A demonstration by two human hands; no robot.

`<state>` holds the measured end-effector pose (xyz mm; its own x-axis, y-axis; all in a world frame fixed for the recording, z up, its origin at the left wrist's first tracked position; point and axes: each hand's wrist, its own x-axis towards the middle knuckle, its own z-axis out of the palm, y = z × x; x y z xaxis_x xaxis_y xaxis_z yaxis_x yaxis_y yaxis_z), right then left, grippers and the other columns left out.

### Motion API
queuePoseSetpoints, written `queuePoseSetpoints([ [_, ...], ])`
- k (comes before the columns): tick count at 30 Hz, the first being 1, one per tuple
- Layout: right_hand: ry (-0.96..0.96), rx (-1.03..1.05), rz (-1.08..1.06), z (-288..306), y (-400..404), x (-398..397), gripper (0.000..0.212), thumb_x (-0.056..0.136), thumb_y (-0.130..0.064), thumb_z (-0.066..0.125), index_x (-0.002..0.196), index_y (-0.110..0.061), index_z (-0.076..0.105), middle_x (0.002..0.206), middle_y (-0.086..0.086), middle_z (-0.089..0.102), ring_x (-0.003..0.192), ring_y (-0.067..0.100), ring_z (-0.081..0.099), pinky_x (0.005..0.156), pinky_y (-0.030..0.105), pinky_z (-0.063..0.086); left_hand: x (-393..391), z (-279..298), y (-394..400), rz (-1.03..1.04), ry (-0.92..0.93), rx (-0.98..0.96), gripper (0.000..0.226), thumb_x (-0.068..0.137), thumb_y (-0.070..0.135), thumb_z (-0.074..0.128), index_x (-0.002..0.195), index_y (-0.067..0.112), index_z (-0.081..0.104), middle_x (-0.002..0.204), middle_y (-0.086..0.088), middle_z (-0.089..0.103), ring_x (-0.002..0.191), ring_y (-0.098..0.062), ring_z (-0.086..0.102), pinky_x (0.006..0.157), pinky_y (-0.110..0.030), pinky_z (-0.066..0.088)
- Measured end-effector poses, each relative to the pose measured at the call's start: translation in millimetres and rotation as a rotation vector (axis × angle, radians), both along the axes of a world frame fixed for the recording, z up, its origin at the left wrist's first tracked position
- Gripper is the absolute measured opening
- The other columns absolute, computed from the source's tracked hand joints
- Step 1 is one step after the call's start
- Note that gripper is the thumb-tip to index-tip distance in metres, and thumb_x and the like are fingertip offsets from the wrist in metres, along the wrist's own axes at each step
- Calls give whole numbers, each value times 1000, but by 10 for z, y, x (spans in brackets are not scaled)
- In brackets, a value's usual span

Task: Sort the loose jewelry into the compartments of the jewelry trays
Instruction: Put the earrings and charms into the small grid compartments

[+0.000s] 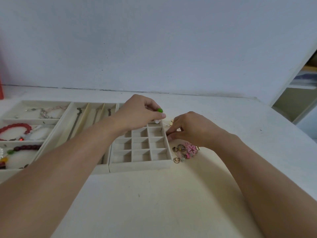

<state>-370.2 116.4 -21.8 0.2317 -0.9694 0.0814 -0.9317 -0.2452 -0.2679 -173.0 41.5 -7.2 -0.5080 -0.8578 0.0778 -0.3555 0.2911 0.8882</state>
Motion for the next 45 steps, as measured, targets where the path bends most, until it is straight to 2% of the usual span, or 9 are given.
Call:
queuePoseSetpoints([
  [7, -81, -27, -43, -31, 13, 11, 10, 84, -33, 79, 92, -38, 82, 74, -21, 60, 74, -7, 52, 63, 19, 35, 7, -4, -1, -7, -2, 7, 12, 78, 27, 86, 80, 21, 76, 77, 1, 77, 72, -5, 70, 73, -22, 52],
  [13, -186, -16, -54, -36, 22, 1, 10, 79, -27, 84, 85, -35, 80, 81, -18, 67, 72, 4, 56, 67, 16, 42, 15, 14, -1, -26, -1, 20, 11, 79, 25, 85, 79, 21, 75, 79, 2, 78, 97, -10, 72, 85, -30, 56],
  [17, -238, 48, -37, -17, 38, 11, 9, 79, -26, 84, 85, -31, 79, 88, -14, 69, 76, 9, 58, 72, 21, 46, 24, 30, -8, -15, 15, 8, 10, 79, 25, 85, 79, 21, 76, 76, 3, 77, 69, -2, 68, 72, -26, 49],
  [22, -228, 51, -47, -20, 37, 30, 9, 80, -26, 84, 89, -27, 81, 87, -12, 67, 76, 11, 56, 73, 24, 46, 35, 26, -28, -17, 24, 15, 9, 80, 24, 84, 81, 19, 76, 75, 3, 77, 64, 1, 65, 67, -22, 47],
  [28, -211, 63, -64, -52, 7, -12, 8, 83, -28, 82, 91, -30, 81, 85, -15, 66, 77, 9, 57, 73, 22, 46, 58, 3, -87, 11, 35, 7, 16, 75, 29, 89, 81, 19, 77, 59, 14, 70, 45, 7, 54, 37, -5, 30],
  [34, -531, 5, -154, 77, -8, -134, 3, 90, -28, 75, 87, -29, 75, 90, -14, 75, 78, -1, 63, 65, 12, 45, 148, 72, -159, 38, 80, 10, 18, 75, 37, 87, 71, 23, 78, 73, 12, 75, 62, 7, 64, 64, -16, 46],
  [38, -831, 16, -84, 189, -9, -92, 11, 100, -23, 63, 99, -13, 67, 102, 1, 78, 99, 19, 70, 72, 27, 50, 248, 165, -189, 87, 182, 78, 18, 78, 29, 86, 80, 13, 78, 82, -1, 78, 78, -10, 74, 77, -29, 59],
  [40, -885, 31, -63, 256, -55, 0, 13, 100, -25, 62, 102, -13, 67, 103, 4, 78, 96, 21, 68, 74, 27, 51, 326, 240, -208, 107, 292, 124, 19, 81, 23, 83, 86, 6, 77, 88, -6, 78, 84, -19, 76, 75, -29, 61],
  [45, -885, 85, -36, 379, -315, 347, 13, 97, -26, 68, 100, -16, 76, 90, 2, 76, 82, 10, 66, 71, 21, 52, 560, 368, -272, 164, 396, 187, 28, 85, 21, 80, 100, -1, 74, 95, -10, 78, 84, -19, 76, 74, -24, 60],
])
